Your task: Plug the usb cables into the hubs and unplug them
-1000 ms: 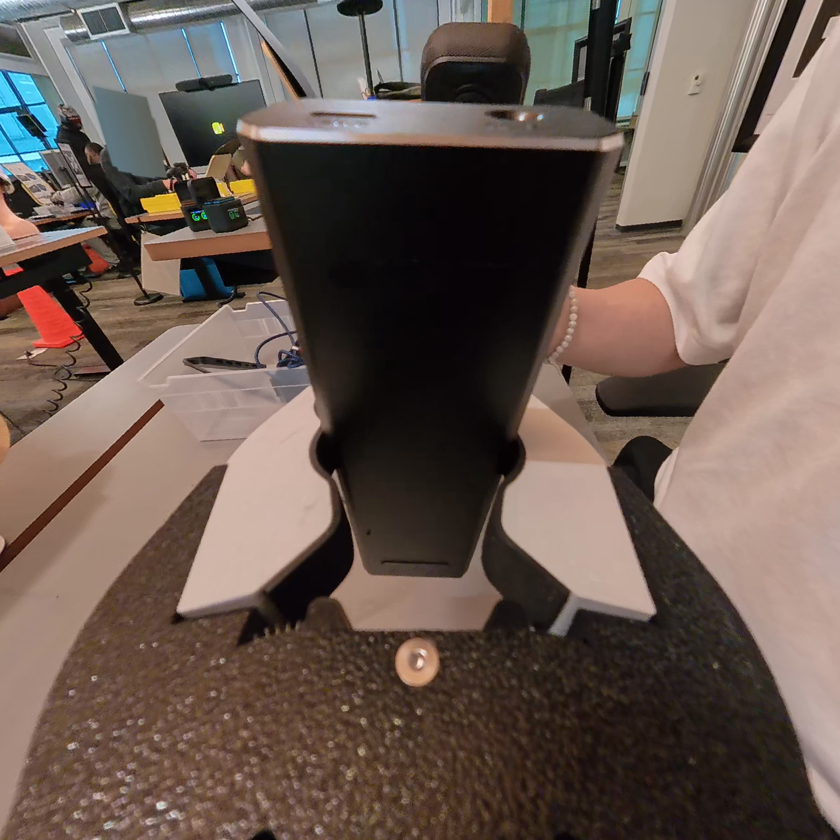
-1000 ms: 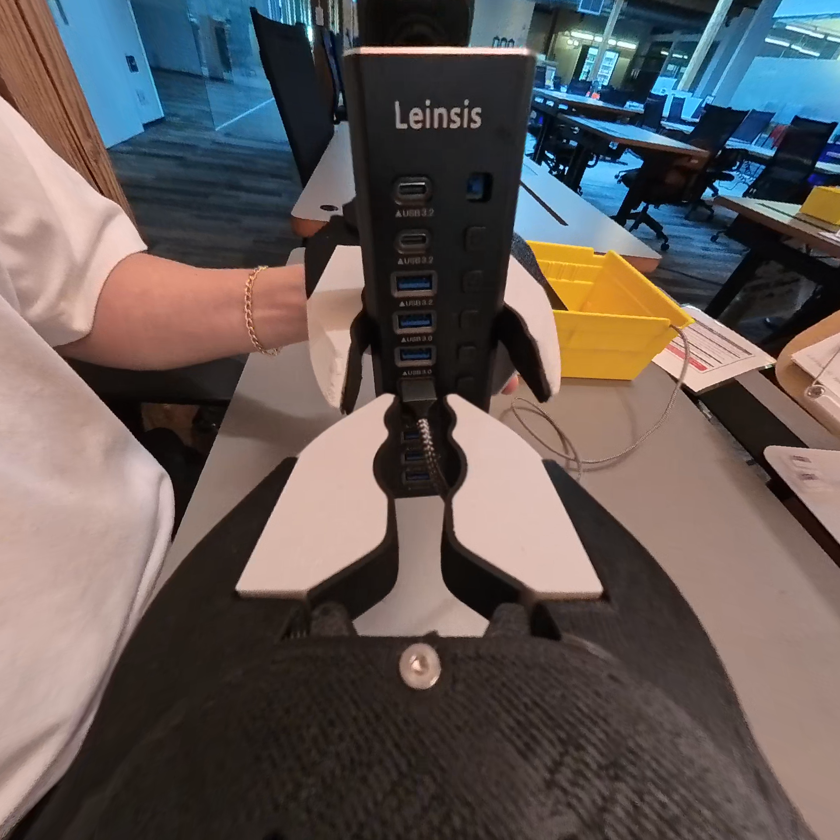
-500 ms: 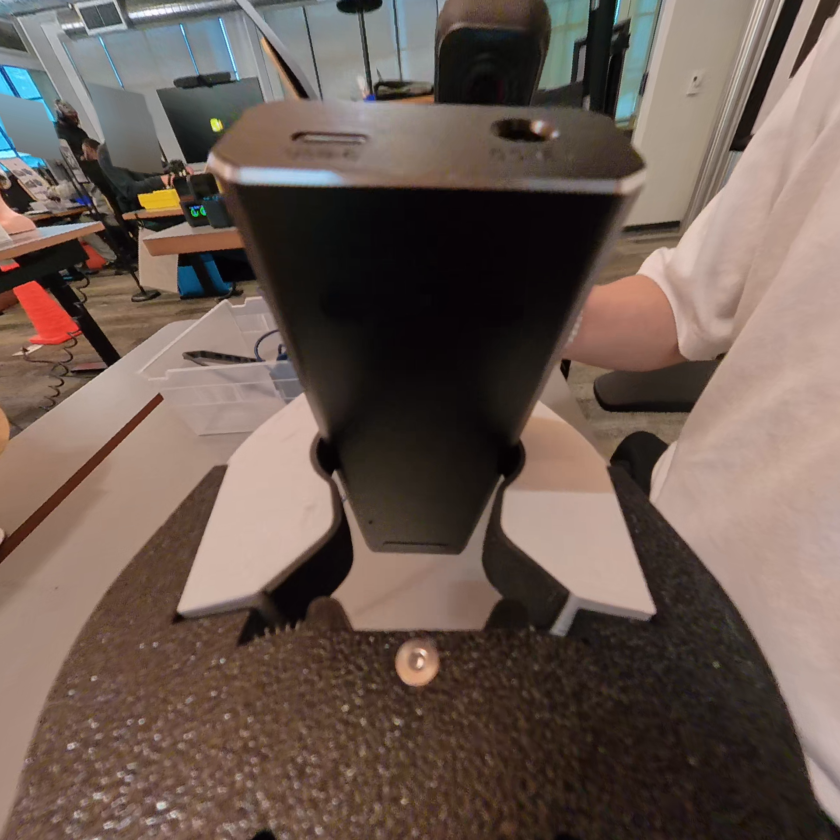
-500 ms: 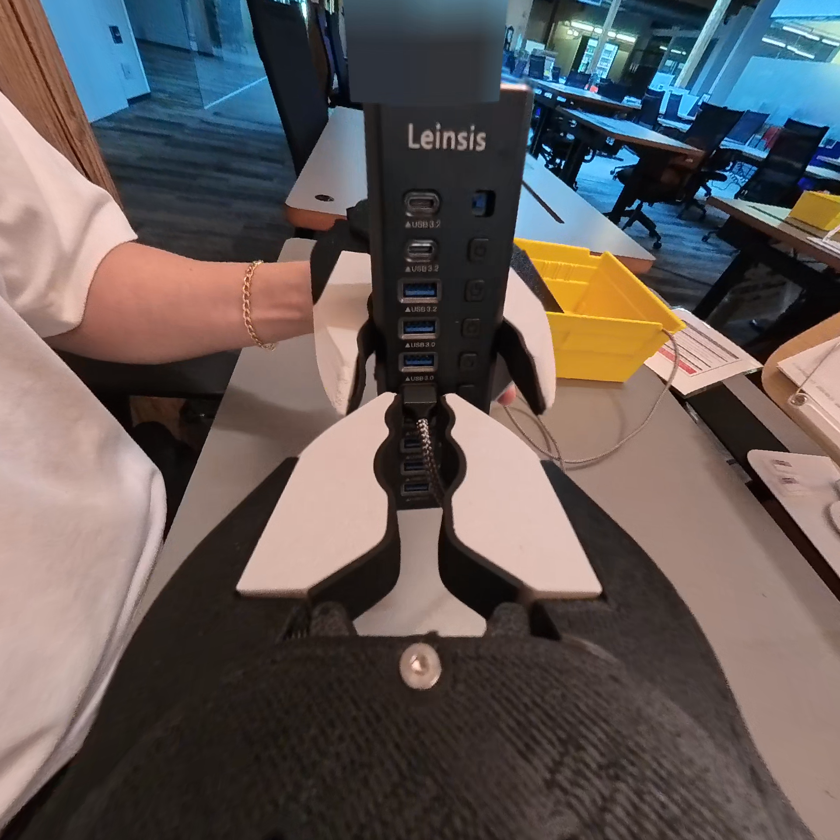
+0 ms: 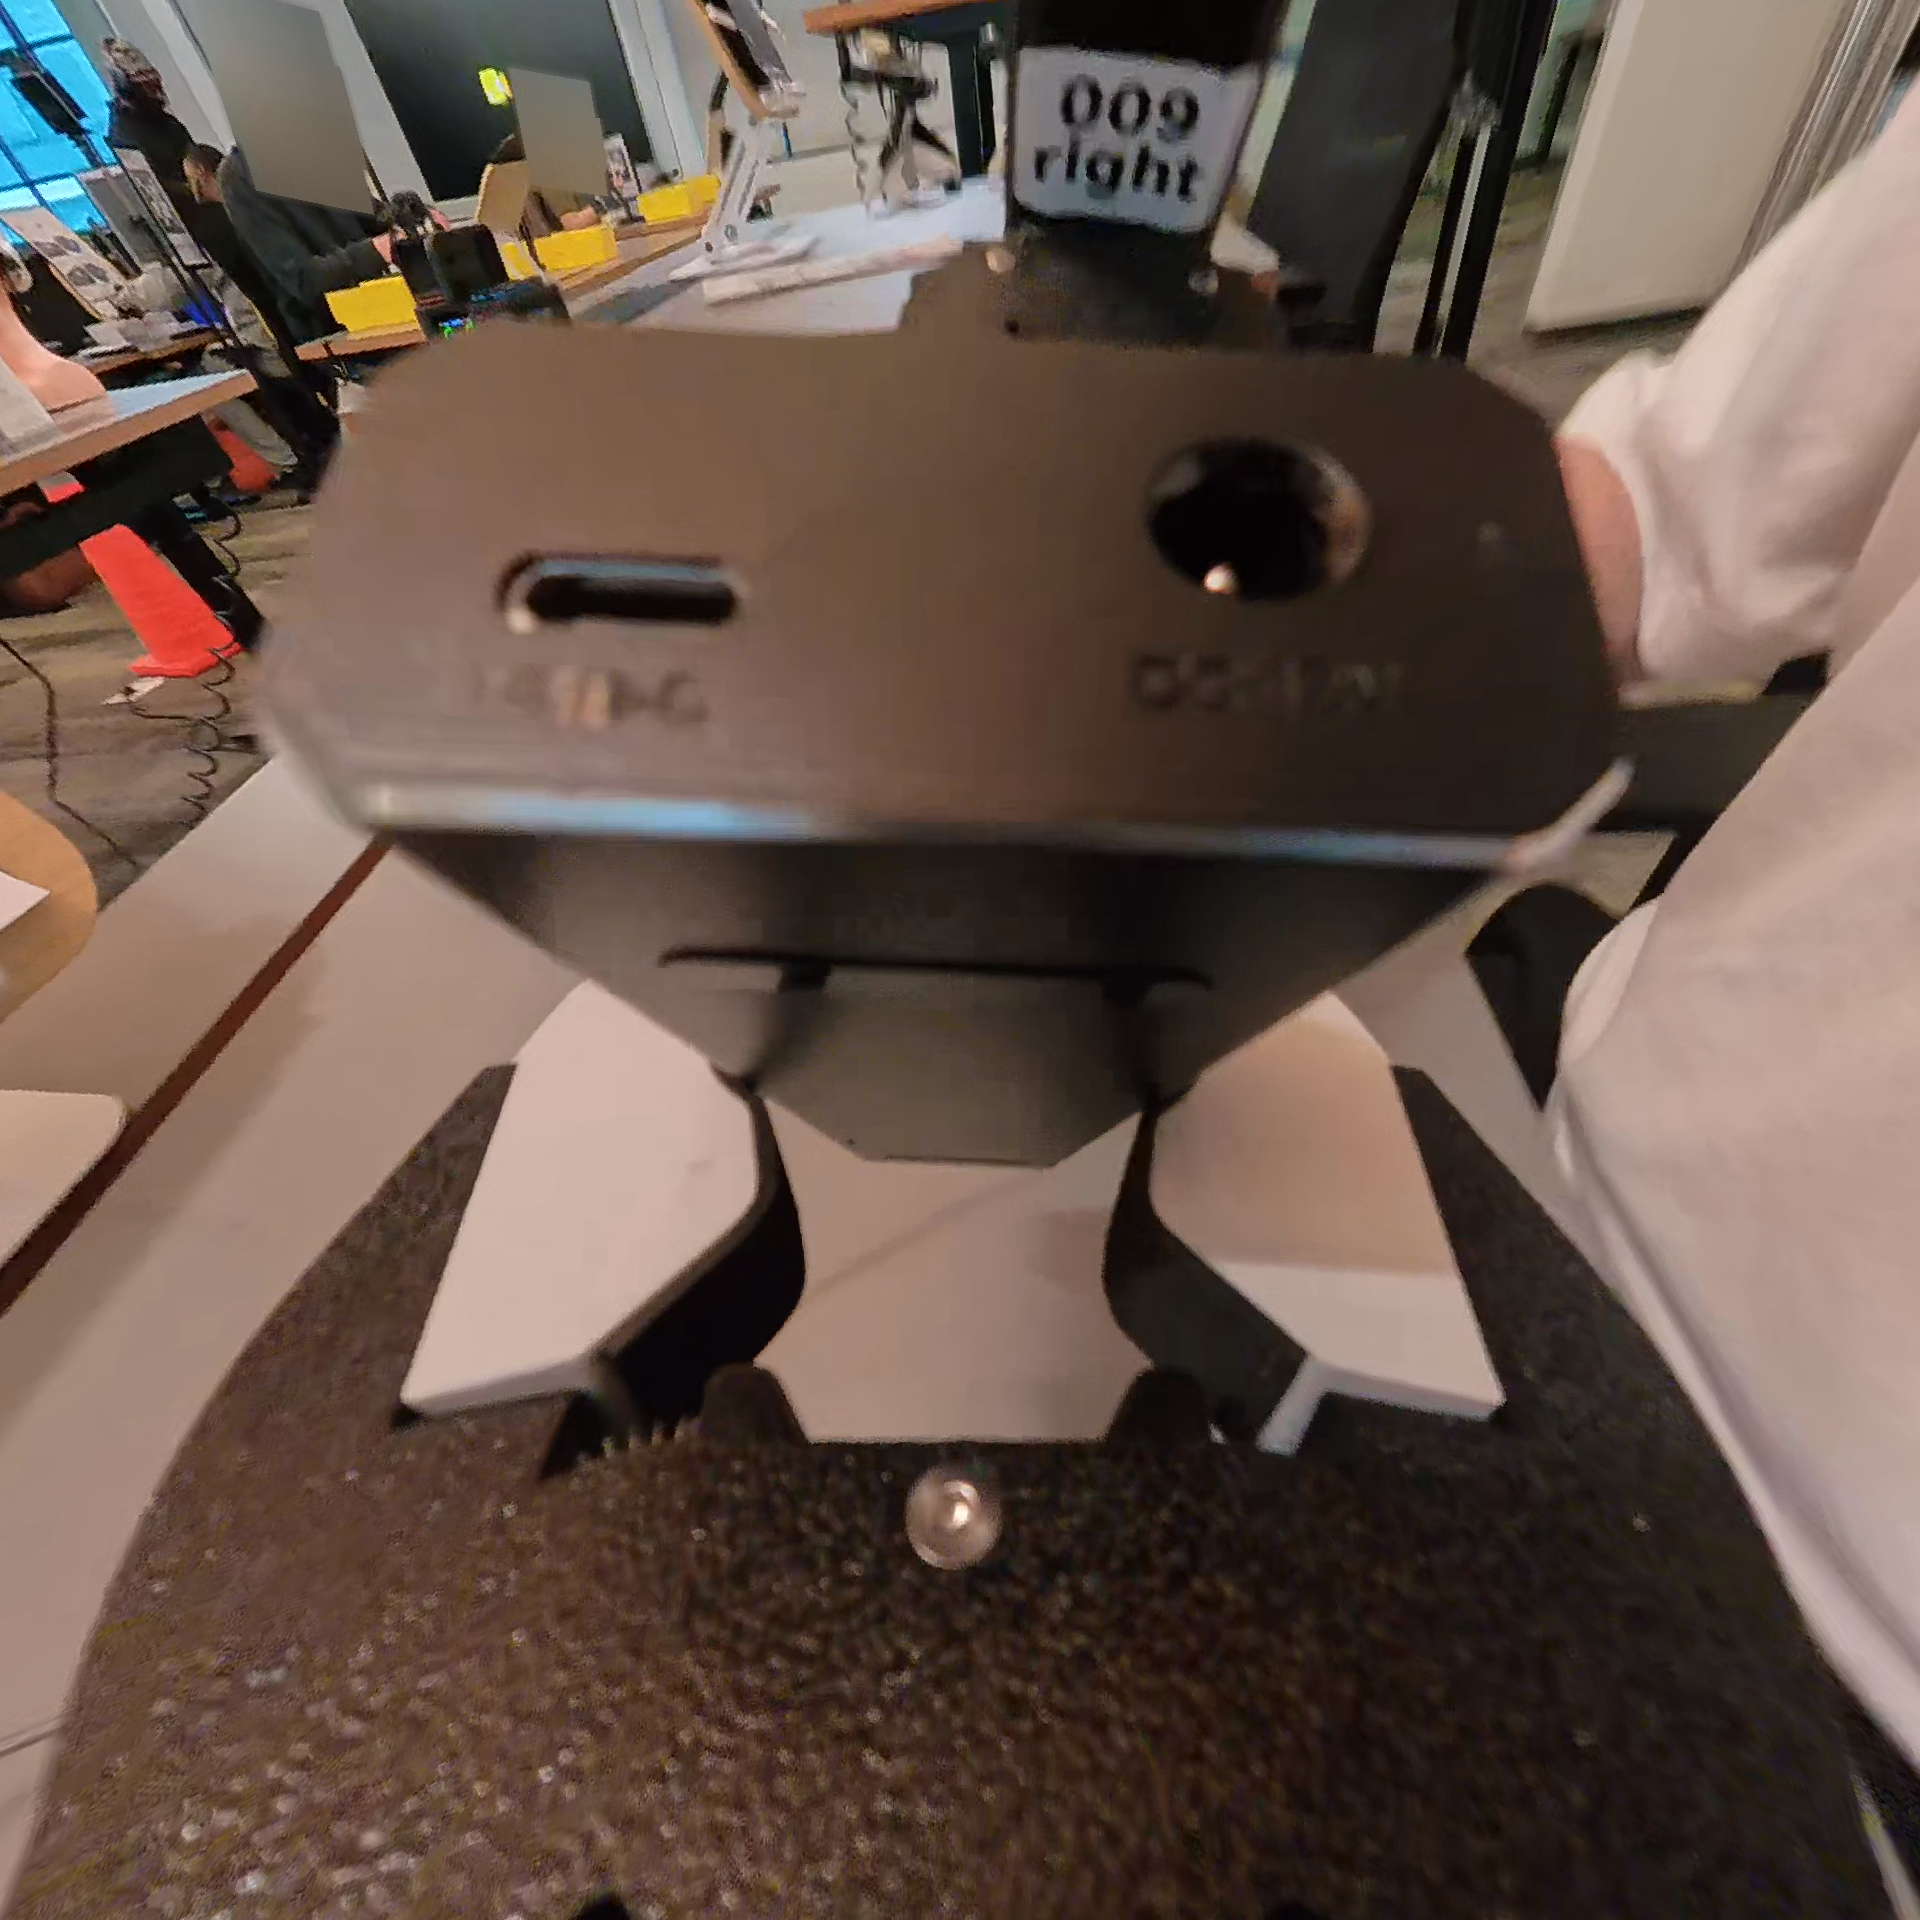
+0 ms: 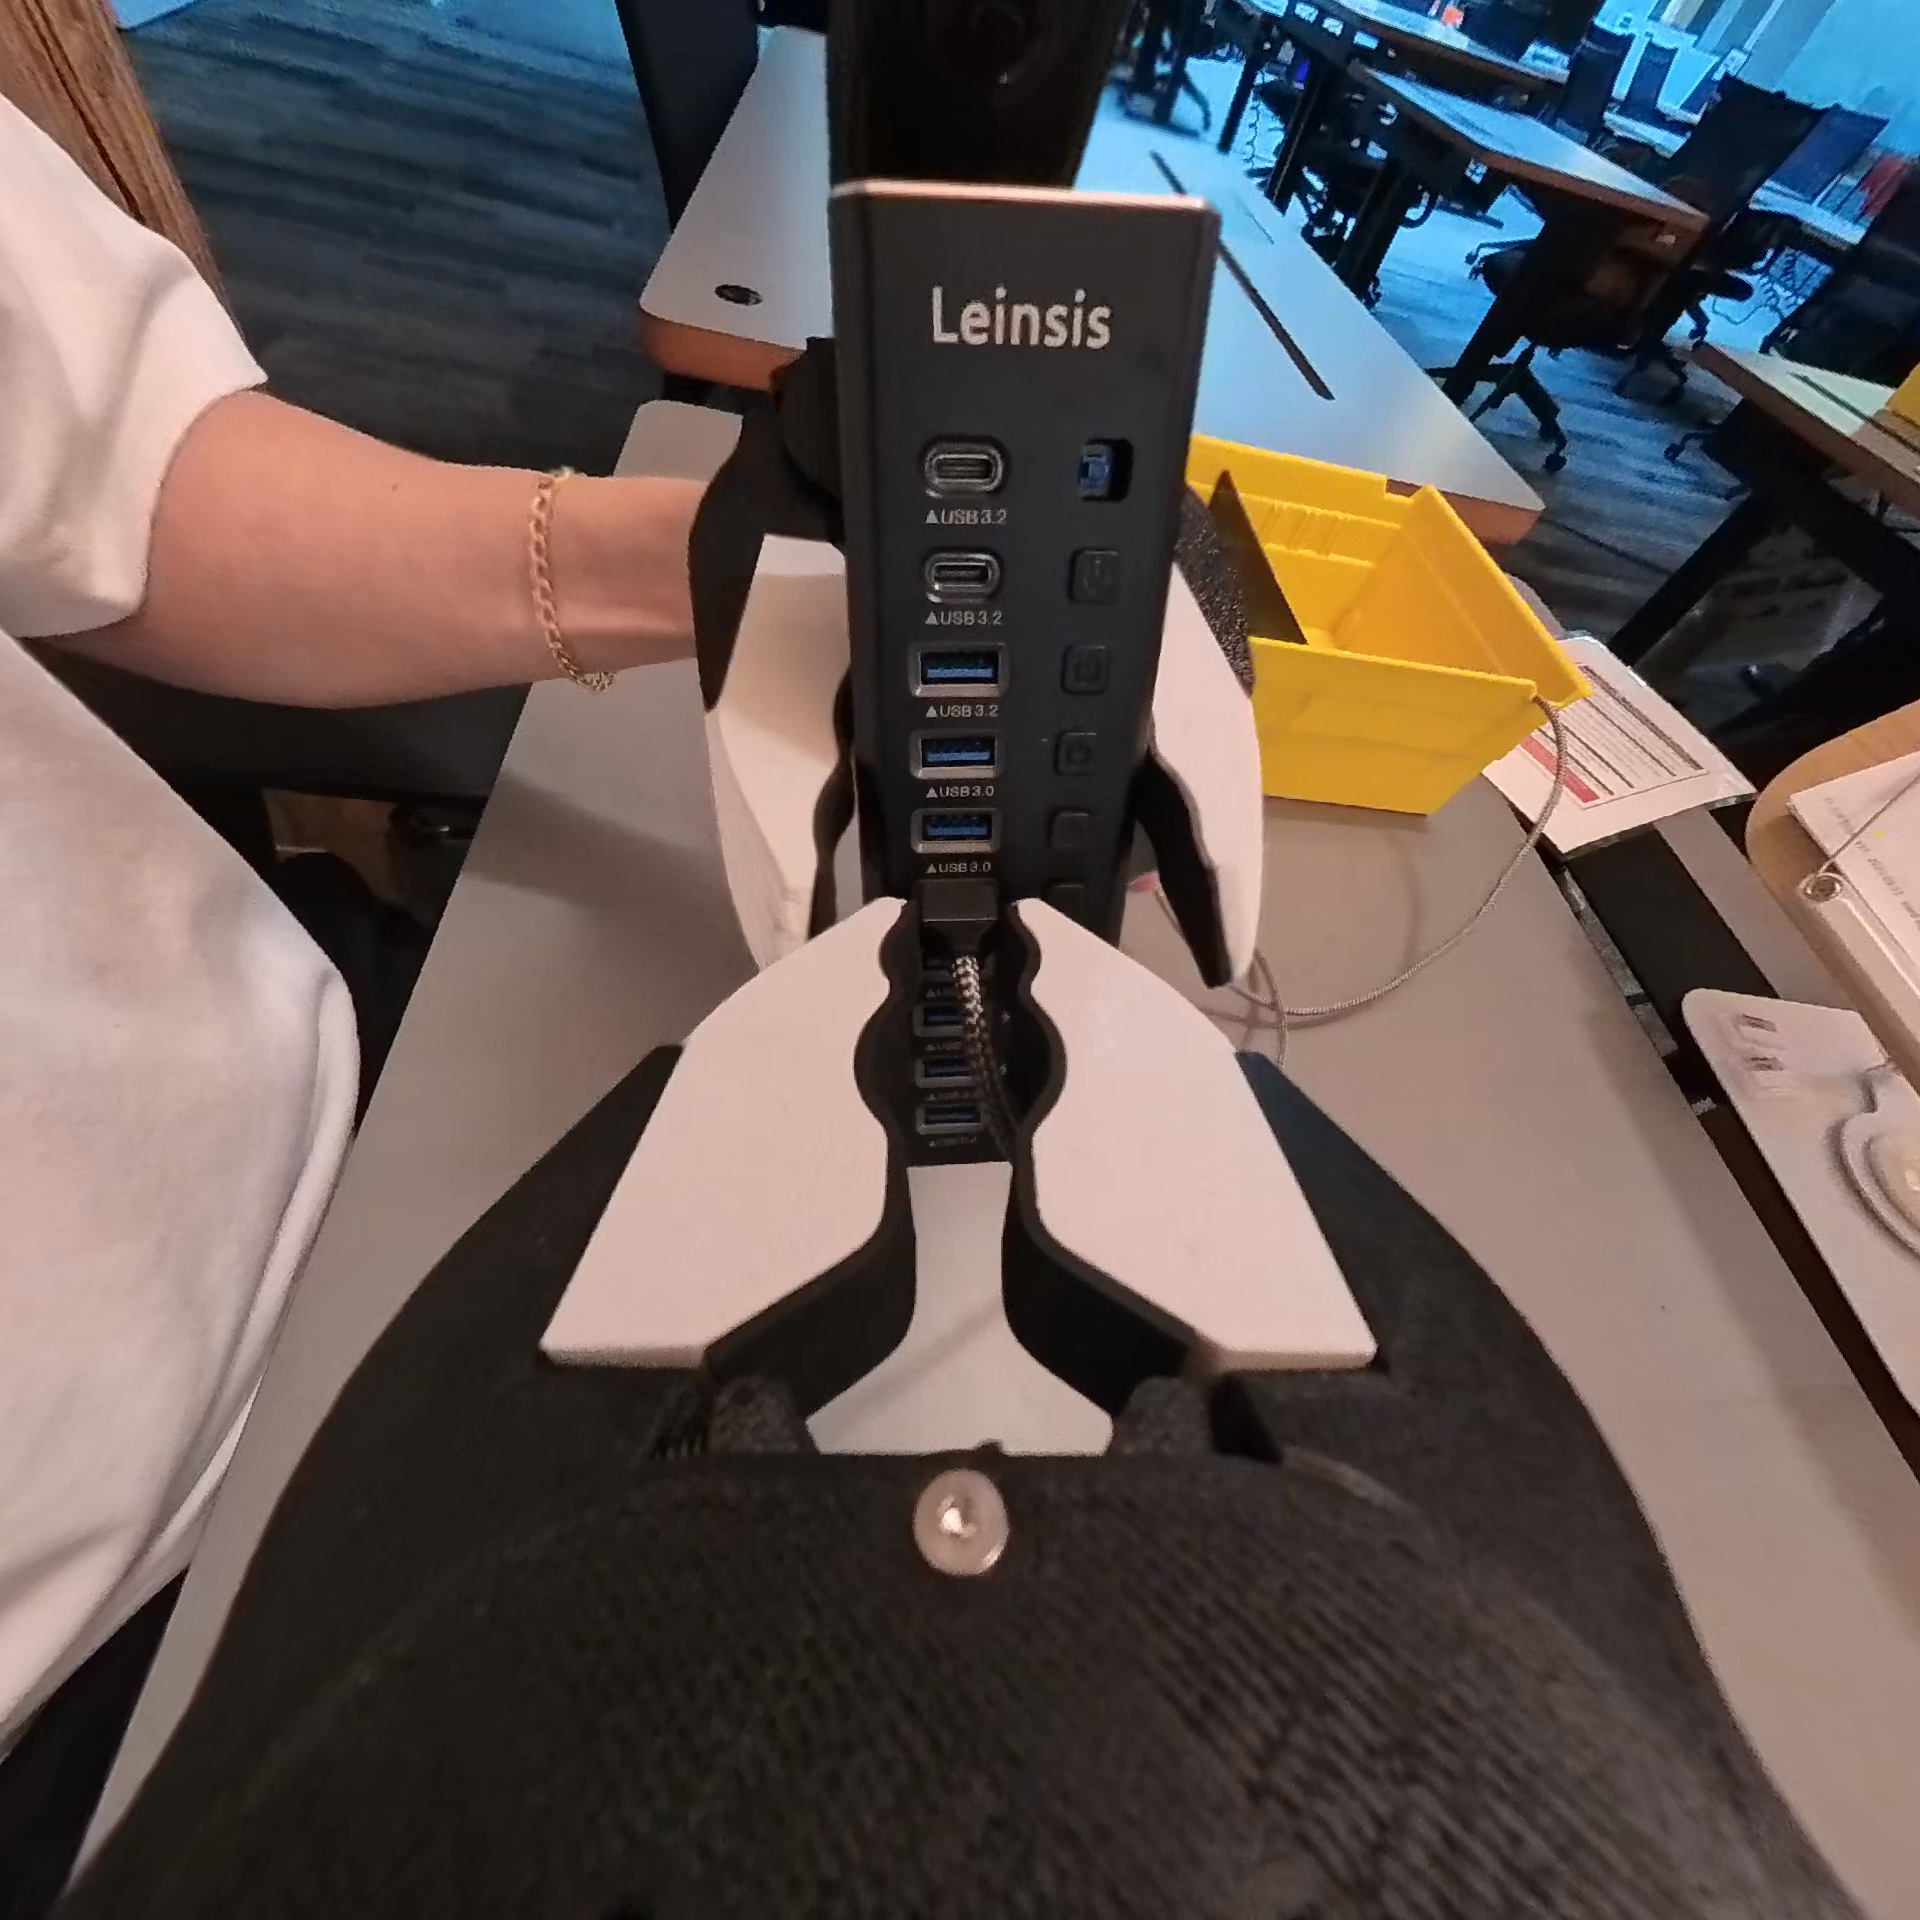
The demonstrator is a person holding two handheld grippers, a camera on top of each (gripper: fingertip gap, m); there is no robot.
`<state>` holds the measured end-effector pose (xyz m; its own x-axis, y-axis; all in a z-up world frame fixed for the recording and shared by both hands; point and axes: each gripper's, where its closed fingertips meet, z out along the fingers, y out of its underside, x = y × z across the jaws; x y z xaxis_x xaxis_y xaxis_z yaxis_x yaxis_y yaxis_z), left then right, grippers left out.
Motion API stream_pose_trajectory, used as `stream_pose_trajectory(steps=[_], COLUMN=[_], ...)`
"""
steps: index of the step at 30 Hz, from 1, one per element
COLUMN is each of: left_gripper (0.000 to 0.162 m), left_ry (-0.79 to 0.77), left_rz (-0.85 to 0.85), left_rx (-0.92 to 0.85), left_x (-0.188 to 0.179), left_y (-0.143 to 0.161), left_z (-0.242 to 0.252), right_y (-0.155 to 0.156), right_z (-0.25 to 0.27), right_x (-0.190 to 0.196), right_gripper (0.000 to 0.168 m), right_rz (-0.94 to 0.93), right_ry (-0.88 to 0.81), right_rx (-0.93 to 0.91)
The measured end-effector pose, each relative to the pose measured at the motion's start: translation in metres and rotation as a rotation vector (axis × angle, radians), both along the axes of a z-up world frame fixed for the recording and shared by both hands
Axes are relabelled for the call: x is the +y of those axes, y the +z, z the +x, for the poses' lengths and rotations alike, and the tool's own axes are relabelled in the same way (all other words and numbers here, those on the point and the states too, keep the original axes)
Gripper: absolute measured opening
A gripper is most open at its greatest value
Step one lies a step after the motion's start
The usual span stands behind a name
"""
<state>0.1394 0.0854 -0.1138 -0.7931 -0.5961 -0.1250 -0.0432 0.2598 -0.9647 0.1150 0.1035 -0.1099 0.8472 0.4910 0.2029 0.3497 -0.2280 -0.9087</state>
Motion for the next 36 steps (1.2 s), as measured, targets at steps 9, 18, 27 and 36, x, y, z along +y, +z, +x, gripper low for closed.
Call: stream_pose_trajectory(steps=[9, 18, 27, 36], left_gripper=[0.071, 0.071, 0.071, 0.070], left_ry=[0.058, 0.123, 0.254, 0.303], left_rz=[0.092, 0.141, -0.053, -0.075], left_rx=[-0.043, -0.005, -0.080, -0.035], left_x=[0.009, 0.027, 0.083, 0.104], left_y=[-0.008, -0.019, 0.028, 0.017], left_z=[0.005, 0.005, -0.023, -0.035], right_y=[-0.008, 0.007, 0.049, -0.012], right_z=[0.002, 0.046, 0.115, 0.109], right_x=[0.005, -0.012, -0.045, 0.015], right_gripper=[0.014, 0.015, 0.014, 0.014], right_rz=[-0.089, -0.112, -0.032, -0.212], right_ry=[-0.082, -0.201, -0.359, -0.337], right_rx=[0.036, -0.145, -0.136, 0.075])
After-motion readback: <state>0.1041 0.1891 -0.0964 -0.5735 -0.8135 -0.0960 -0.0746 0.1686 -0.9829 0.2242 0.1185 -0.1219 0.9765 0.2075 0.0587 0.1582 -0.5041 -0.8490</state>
